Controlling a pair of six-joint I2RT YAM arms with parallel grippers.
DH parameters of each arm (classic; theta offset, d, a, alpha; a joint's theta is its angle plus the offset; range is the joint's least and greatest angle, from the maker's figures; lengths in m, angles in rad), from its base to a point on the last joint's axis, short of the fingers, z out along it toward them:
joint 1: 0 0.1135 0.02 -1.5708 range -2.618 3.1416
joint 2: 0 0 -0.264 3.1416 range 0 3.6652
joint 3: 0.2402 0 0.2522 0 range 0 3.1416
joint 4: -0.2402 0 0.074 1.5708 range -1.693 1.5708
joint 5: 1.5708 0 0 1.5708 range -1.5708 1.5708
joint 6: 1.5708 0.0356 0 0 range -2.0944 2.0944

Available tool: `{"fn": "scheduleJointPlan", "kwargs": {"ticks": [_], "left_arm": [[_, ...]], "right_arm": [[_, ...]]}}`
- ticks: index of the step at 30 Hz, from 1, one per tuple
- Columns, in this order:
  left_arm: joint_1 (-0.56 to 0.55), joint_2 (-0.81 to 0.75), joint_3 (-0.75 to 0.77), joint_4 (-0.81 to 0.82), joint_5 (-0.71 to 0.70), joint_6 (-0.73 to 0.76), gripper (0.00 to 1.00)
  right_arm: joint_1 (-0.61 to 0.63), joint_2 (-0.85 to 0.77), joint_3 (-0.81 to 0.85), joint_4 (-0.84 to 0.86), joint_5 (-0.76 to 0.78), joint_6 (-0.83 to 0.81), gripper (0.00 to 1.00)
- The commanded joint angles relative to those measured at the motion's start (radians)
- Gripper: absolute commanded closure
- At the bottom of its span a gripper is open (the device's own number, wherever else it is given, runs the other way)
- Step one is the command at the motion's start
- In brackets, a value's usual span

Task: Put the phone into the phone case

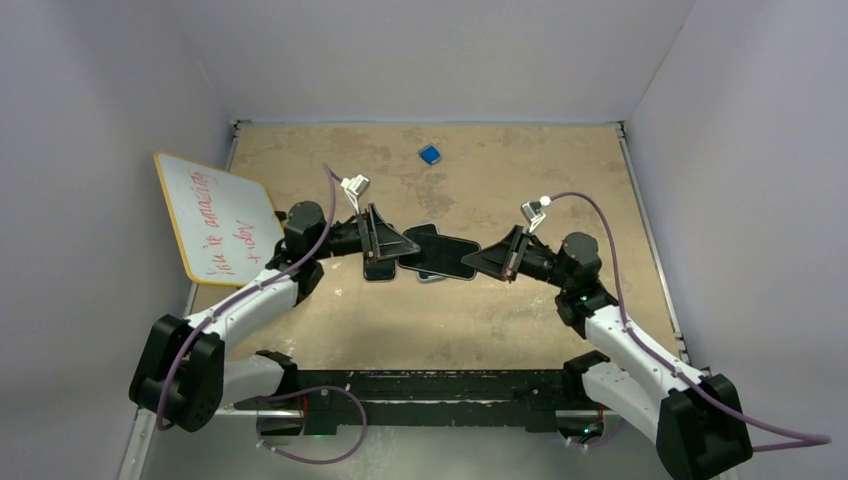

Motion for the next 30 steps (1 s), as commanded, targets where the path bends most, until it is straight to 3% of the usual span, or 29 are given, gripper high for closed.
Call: {"fn": "scheduleJointPlan", "kwargs": {"ticks": [1,2,4,6,8,11,16,20,25,30], "left_arm": [[0.000,0.015,-0.006,0.085,0.057,0.004,0.54],[0.000,0.019,-0.014,0.124,0.059,-0.018,0.61],[0.000,0.029,-0.033,0.179,0.060,-0.060,0.85],[0.001,0.033,-0.058,0.249,0.046,-0.122,0.99],[0.001,0.033,-0.101,0.360,0.008,-0.218,1.00],[0.001,0.031,-0.141,0.460,-0.041,-0.311,1.00],[0.001,0.019,-0.150,0.461,-0.078,-0.322,1.00],[0.001,-0.004,-0.151,0.431,-0.102,-0.304,1.00],[0.001,-0.036,-0.152,0.356,-0.135,-0.263,1.00],[0.001,-0.043,-0.139,0.297,-0.138,-0.220,1.00]], "right_arm": [[0.001,0.021,0.051,0.111,-0.046,-0.012,1.00],[0.001,0.027,0.057,0.108,-0.051,-0.015,0.98],[0.001,0.033,0.064,0.096,-0.056,-0.022,0.74],[0.002,0.029,0.064,0.077,-0.065,-0.042,0.56],[0.002,0.029,0.058,0.046,-0.075,-0.097,0.45],[0.003,0.044,0.045,-0.022,-0.070,-0.164,0.44],[0.003,0.052,0.008,0.050,-0.093,-0.111,0.47],[0.004,0.045,0.022,-0.013,-0.093,-0.141,0.39],[0.004,0.034,0.005,0.013,-0.071,-0.101,0.57],[0.005,0.020,-0.013,0.101,-0.025,-0.037,1.00]]}}
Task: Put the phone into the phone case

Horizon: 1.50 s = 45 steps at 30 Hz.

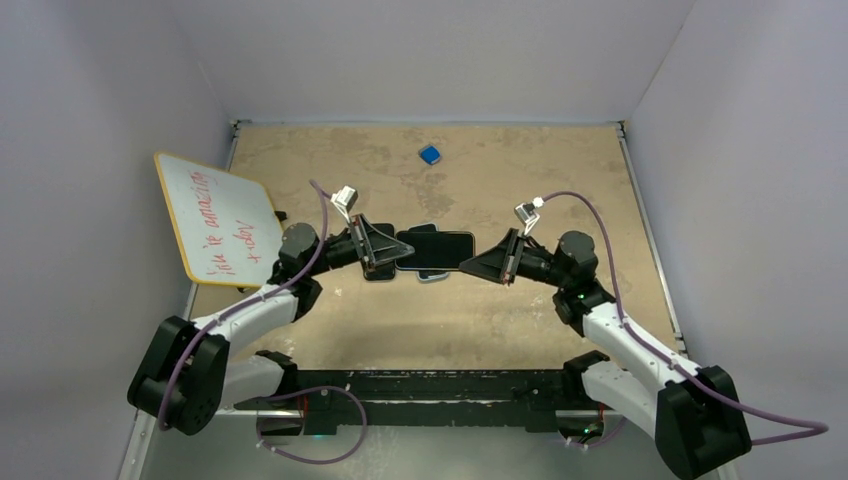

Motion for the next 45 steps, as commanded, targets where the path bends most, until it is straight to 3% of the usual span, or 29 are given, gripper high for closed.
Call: {"fn": "scheduleJointPlan", "kwargs": {"ticks": [1,5,7,11,16,19,24,28,30,33,34,36,41,42,45], "left_arm": [[0.002,-0.037,0.025,0.014,-0.019,0.036,1.00],[0.002,-0.062,0.043,-0.067,-0.010,0.092,0.82],[0.002,-0.068,0.061,-0.114,0.005,0.118,0.78],[0.002,-0.066,0.057,-0.080,0.025,0.110,1.00],[0.002,-0.053,0.059,-0.028,0.075,0.116,1.00],[0.002,-0.032,0.082,-0.001,0.146,0.128,1.00],[0.002,-0.029,0.130,-0.069,0.235,0.217,1.00],[0.003,-0.042,0.168,-0.187,0.248,0.301,1.00],[0.004,-0.045,0.191,-0.296,0.227,0.366,1.00],[0.004,-0.040,0.251,-0.529,0.167,0.517,1.00],[0.004,-0.037,0.268,-0.596,0.148,0.560,1.00],[0.004,-0.032,0.281,-0.655,0.123,0.603,1.00],[0.004,-0.020,0.291,-0.629,0.162,0.591,1.00],[0.004,-0.021,0.297,-0.619,0.178,0.588,1.00],[0.004,-0.021,0.319,-0.610,0.241,0.609,1.00]], "right_arm": [[0.003,-0.037,-0.013,0.097,0.063,0.033,1.00],[0.003,-0.058,0.023,0.009,0.105,-0.017,1.00],[0.003,-0.053,0.025,0.016,0.103,-0.014,1.00],[0.003,-0.038,0.011,0.075,0.110,0.017,1.00],[0.003,-0.036,0.032,0.042,0.124,-0.021,0.55],[0.003,-0.040,0.061,-0.022,0.106,-0.068,0.47],[0.002,-0.052,0.085,-0.073,0.102,-0.135,0.43],[0.001,-0.043,0.128,-0.118,0.052,-0.199,0.48],[0.002,-0.043,0.141,-0.141,0.048,-0.219,0.59],[0.002,-0.056,0.140,-0.170,0.048,-0.240,0.96],[0.001,-0.064,0.141,-0.182,0.063,-0.255,1.00],[0.003,-0.076,0.151,-0.219,0.091,-0.284,1.00],[0.003,-0.064,0.152,-0.235,0.067,-0.297,1.00],[0.002,-0.060,0.155,-0.241,0.049,-0.308,0.95],[0.002,-0.062,0.201,-0.334,-0.001,-0.395,0.60]]}}
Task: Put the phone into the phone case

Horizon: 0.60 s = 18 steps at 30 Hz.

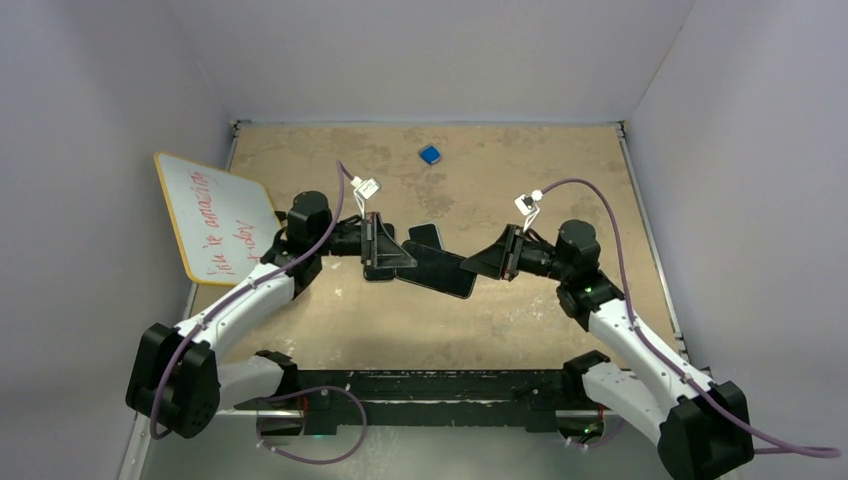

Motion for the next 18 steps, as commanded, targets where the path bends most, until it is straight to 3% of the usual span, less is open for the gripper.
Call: {"fn": "scheduleJointPlan", "kwargs": {"ticks": [1,3,6,10,18], "left_arm": [[0.001,0.003,0.067,-0.020,0.035,0.102,1.00],[0.000,0.010,0.072,-0.026,0.072,0.126,1.00],[-0.007,0.012,0.063,-0.029,0.093,0.154,1.00],[-0.042,0.025,0.058,-0.028,0.102,0.197,1.00],[-0.145,0.079,0.064,-0.028,0.119,0.251,1.00]], "right_arm": [[0.002,-0.003,0.116,-0.144,-0.059,-0.172,0.51],[0.002,-0.003,0.152,-0.210,-0.084,-0.237,0.40],[0.002,0.019,0.183,-0.271,-0.097,-0.282,0.34],[0.028,0.084,0.192,-0.254,-0.146,-0.283,0.34],[0.210,0.184,0.251,-0.288,-0.087,-0.350,0.39]]}}
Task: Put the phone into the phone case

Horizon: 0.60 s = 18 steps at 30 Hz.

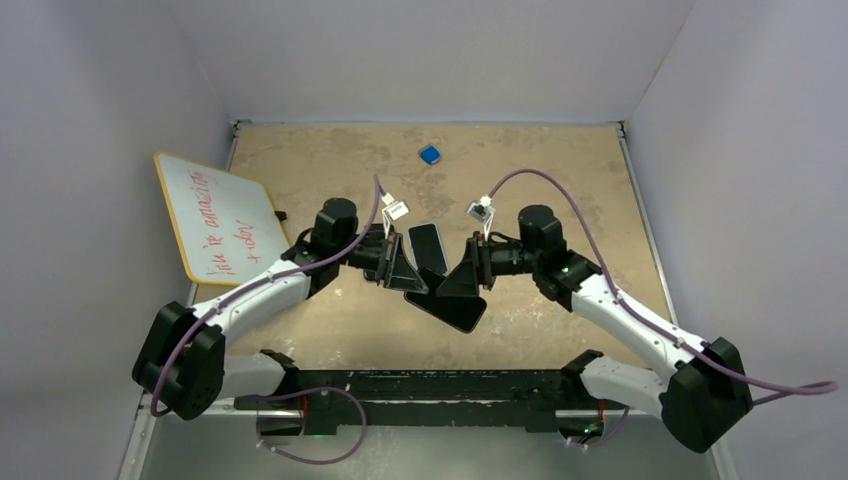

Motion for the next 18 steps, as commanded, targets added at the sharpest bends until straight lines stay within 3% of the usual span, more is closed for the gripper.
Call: {"fn": "scheduleJointPlan", "kwargs": {"ticks": [1,7,10,12,15,18], "left_arm": [[-0.033,-0.007,0.039,0.054,0.052,0.043,1.00],[-0.033,-0.002,0.069,0.002,0.063,0.082,1.00],[-0.033,-0.003,0.083,-0.004,0.059,0.083,1.00],[-0.029,-0.004,0.099,-0.037,0.030,0.088,0.86],[-0.004,-0.019,0.123,-0.098,-0.042,0.084,0.56],[0.052,-0.067,0.116,-0.100,-0.113,0.024,0.45]], "right_arm": [[0.051,0.017,0.055,-0.009,0.004,-0.052,0.41],[0.056,0.041,0.050,0.011,-0.043,-0.045,0.65],[0.056,0.039,0.052,0.013,-0.031,-0.042,0.88],[0.056,0.030,0.041,0.038,-0.023,-0.018,1.00],[0.056,0.016,0.030,0.062,0.030,0.028,1.00],[0.056,-0.025,-0.012,0.140,0.106,0.126,1.00]]}}
